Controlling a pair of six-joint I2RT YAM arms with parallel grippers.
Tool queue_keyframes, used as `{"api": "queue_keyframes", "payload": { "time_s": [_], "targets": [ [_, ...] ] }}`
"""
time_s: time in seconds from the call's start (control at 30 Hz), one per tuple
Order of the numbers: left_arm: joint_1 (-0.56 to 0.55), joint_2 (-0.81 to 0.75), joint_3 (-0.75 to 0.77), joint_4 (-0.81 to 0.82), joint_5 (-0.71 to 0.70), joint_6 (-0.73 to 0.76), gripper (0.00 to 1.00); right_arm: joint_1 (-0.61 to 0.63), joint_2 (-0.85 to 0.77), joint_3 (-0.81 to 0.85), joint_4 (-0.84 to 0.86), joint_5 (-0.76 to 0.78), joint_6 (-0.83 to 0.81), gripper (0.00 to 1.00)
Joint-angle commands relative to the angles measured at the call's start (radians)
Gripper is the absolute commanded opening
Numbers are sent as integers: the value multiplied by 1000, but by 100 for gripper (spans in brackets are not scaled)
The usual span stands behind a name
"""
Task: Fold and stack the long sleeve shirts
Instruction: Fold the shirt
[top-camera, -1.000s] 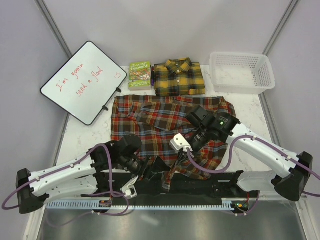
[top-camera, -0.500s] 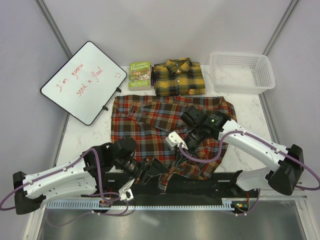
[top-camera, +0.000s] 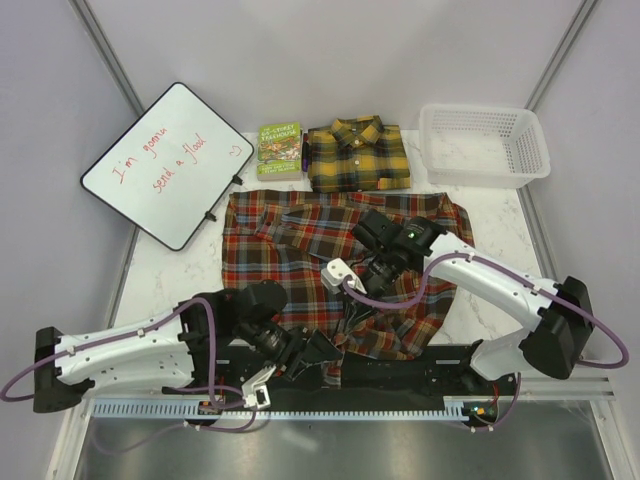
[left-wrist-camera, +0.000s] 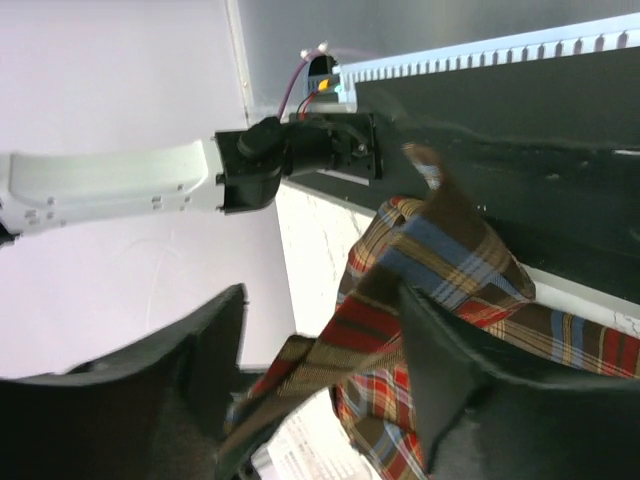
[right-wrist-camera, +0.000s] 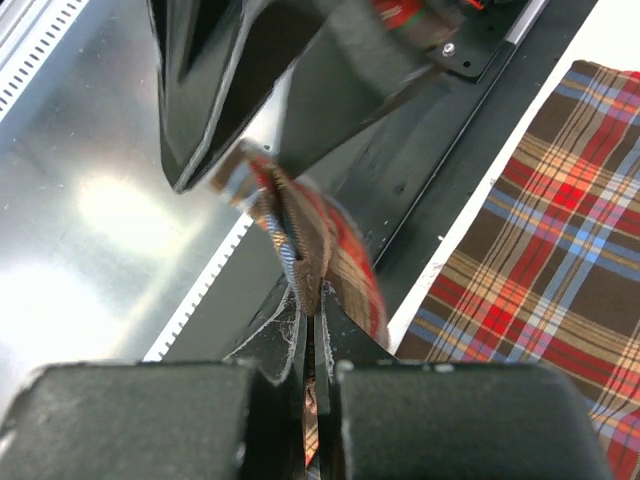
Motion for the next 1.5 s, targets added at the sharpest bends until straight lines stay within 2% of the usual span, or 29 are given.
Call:
{"api": "queue_keyframes", "payload": {
  "time_s": [0.0, 0.07, 0.1, 0.17, 0.2, 0.27, 0.37, 0.4, 0.43, 0.47, 0.5, 0.53, 0.6, 0.63, 0.7, 0.73, 0.77, 0.83, 0.9, 1.0, 1.03, 1.13, 1.17, 1.23, 1.3, 1.33, 1.4, 1.47],
  "targets": [
    [-39, 36, 41, 22, -38, 531, 55, 7, 33, 76, -3, -84, -5, 0],
    [-50, 40, 51, 24, -58, 488, 43, 4, 39, 85, -3, -69, 10, 0],
    [-56, 39, 61, 21, -72, 473, 33, 4, 45, 90, -3, -64, 14, 1],
    [-79, 39, 64, 6, -101, 460, 22, 2, 51, 108, -4, -46, 18, 4],
    [-87, 39, 61, -2, -113, 460, 13, 4, 56, 114, -3, -43, 18, 3],
    [-101, 33, 52, -22, -125, 445, 4, 2, 62, 134, -3, -37, 17, 3],
    [-111, 20, 46, -40, -142, 421, 2, 2, 70, 142, -3, -35, 29, 5],
    [-114, 20, 49, -46, -144, 405, 2, 4, 70, 141, -1, -27, 32, 9],
    [-122, 17, 54, -51, -138, 385, 2, 2, 71, 141, -1, -21, 40, 20],
    [-127, 16, 64, -54, -135, 343, 2, 1, 74, 144, 0, -14, 41, 20],
    [-131, 14, 72, -54, -127, 321, 2, 2, 77, 145, 2, -1, 41, 20],
    [-133, 14, 78, -57, -122, 298, 2, -2, 77, 147, 2, 2, 37, 10],
    [-137, 14, 84, -59, -122, 253, 2, -6, 77, 142, 11, 5, 37, 0],
    [-139, 14, 86, -56, -122, 241, 2, -6, 79, 139, 16, 9, 41, 5],
    [-147, 20, 103, -47, -124, 174, 2, -7, 88, 139, 31, 17, 75, 27],
    [-150, 22, 110, -40, -127, 151, 2, -24, 88, 141, 31, 19, 80, 88],
    [-151, 23, 126, -37, -128, 105, 2, -36, 90, 141, 31, 19, 86, 98],
    [-154, 26, 141, -25, -128, 48, 2, -77, 91, 142, 32, 22, 86, 98],
    [-157, 42, 175, -2, -148, -87, 2, -116, 93, 151, 37, 19, 101, 98],
    [-157, 77, 247, 60, -208, -340, 2, -234, 93, 177, 43, 2, 158, 98],
    [-159, 115, 270, 78, -236, -419, 2, -307, 91, 186, 45, 2, 175, 98],
    [-154, 205, 383, 122, -370, -808, 2, -457, 82, 226, 43, 3, 242, 98],
    [-148, 230, 443, 133, -400, -881, 2, -492, 76, 245, 39, 6, 260, 98],
    [-119, 287, 517, 171, -472, -1068, 2, -589, 73, 263, 32, 23, 299, 98],
    [-75, 327, 570, 193, -557, -1194, 2, -694, 62, 272, 31, 14, 316, 98],
    [-58, 354, 633, 185, -584, -1312, 2, -728, 61, 275, 32, 8, 339, 98],
    [-10, 419, 689, 177, -691, -1421, 2, -792, 61, 283, 34, -3, 365, 98],
    [31, 485, 791, 117, -734, -1590, 2, -869, 48, 289, 37, -43, 400, 98]
  ]
}}
